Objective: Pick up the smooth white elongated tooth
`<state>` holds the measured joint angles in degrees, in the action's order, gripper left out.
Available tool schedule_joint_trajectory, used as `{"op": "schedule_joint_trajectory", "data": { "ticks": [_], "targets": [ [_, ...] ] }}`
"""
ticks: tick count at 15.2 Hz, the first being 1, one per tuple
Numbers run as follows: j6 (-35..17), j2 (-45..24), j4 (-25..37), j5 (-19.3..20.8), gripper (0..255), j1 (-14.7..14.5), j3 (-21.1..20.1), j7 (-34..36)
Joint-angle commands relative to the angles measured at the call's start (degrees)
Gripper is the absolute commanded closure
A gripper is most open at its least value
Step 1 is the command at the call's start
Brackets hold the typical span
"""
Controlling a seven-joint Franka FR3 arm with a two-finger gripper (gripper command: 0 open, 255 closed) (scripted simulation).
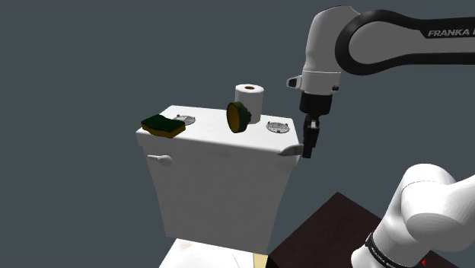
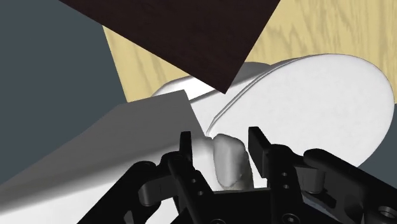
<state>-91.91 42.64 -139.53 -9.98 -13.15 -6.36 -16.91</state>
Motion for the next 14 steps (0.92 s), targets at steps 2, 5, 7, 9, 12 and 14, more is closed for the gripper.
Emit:
{"op": "schedule_joint_trajectory", "data": {
  "ticks": [2, 5, 7, 9, 12, 14],
  "targets": [
    [-0.3, -0.3, -0.4, -1.6, 255, -0.1, -0.1, -0.1],
    [-0.3, -0.2, -0.5, -1.6, 255, -0.1, -0.2, -0.1],
    [-0.3, -0.2, -0.4, -1.5, 255, -0.6, 0.1, 0.2],
    [1.2, -0.4, 1.2, -1.2, 255, -0.9, 0.5, 0.6],
    [3.3, -0.7, 3.8, -1.1, 255, -0.9, 0.7, 0.9],
    [4.7, -1.0, 5.5, -1.0, 255, -0.9, 0.8, 1.1]
  ]
}}
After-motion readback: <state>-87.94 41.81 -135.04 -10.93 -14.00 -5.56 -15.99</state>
